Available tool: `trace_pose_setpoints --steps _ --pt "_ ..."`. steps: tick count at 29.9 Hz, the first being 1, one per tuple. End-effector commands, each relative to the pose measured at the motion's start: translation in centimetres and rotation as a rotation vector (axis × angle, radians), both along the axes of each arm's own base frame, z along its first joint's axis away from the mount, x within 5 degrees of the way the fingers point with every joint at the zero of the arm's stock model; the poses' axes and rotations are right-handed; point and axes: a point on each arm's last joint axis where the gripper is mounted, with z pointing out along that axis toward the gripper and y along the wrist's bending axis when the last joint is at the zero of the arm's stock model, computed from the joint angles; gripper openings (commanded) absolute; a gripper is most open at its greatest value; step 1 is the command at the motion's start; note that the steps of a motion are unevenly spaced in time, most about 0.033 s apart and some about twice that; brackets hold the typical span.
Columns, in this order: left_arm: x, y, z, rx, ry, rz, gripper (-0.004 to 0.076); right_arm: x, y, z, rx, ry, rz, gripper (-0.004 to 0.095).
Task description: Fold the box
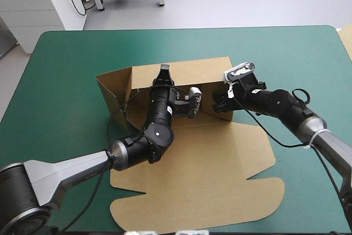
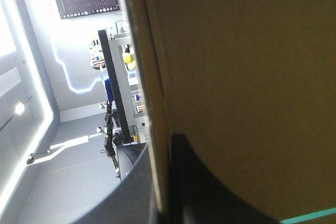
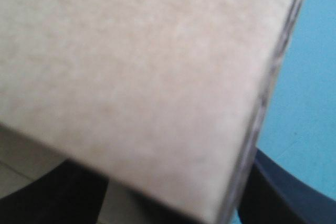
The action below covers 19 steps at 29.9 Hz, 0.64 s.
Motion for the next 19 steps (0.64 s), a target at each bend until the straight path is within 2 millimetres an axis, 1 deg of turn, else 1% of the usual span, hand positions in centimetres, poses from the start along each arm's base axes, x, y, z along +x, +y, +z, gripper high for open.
trace_pose_setpoints --steps 1,3,5,6,7,9,13,14,16,19 --pt "-0.1 0.4 2.9 0.000 -0.118 -0.010 -0.0008 -0.2 0.8 2.8 0.042 -0.147 -0.056 0.0424" --pt "-0.1 0.4 2.9 -0.003 -0.117 -0.010 -0.0008 -0.4 1.4 2.9 0.042 -0.168 -0.052 0.0261" --pt "-0.1 0.4 2.9 -0.005 -0.117 -0.010 -0.0003 -0.6 1.9 3.1 0.036 -0.183 -0.038 0.0053" --pt "-0.1 0.4 2.9 -0.022 -0.115 -0.007 0.0004 -0.7 2.0 3.1 0.033 -0.185 -0.031 -0.0022" --pt "-0.1 0.4 2.9 -0.027 -0.115 -0.006 0.0025 -0.7 2.0 3.1 0.033 -0.185 -0.031 -0.0010" --pt "-0.1 0.4 2.9 -0.032 -0.114 -0.005 0.0094 -0.7 2.0 3.1 0.033 -0.186 -0.032 -0.0017" --pt "-0.1 0.3 2.8 -0.053 -0.109 -0.006 0.0341 -0.5 1.9 3.1 0.036 -0.192 -0.047 -0.0019" --pt "-0.1 0.2 2.8 -0.059 -0.105 -0.018 0.0389 -0.4 1.8 3.0 0.035 -0.196 -0.054 -0.0019" --pt "-0.2 0.1 2.7 -0.074 -0.099 -0.019 0.0429 -0.1 1.7 3.0 0.050 -0.203 -0.090 -0.0019" --pt "-1.0 -0.3 3.0 -0.073 -0.120 -0.013 0.0426 0.4 1.8 2.9 0.059 -0.197 -0.101 -0.0019"
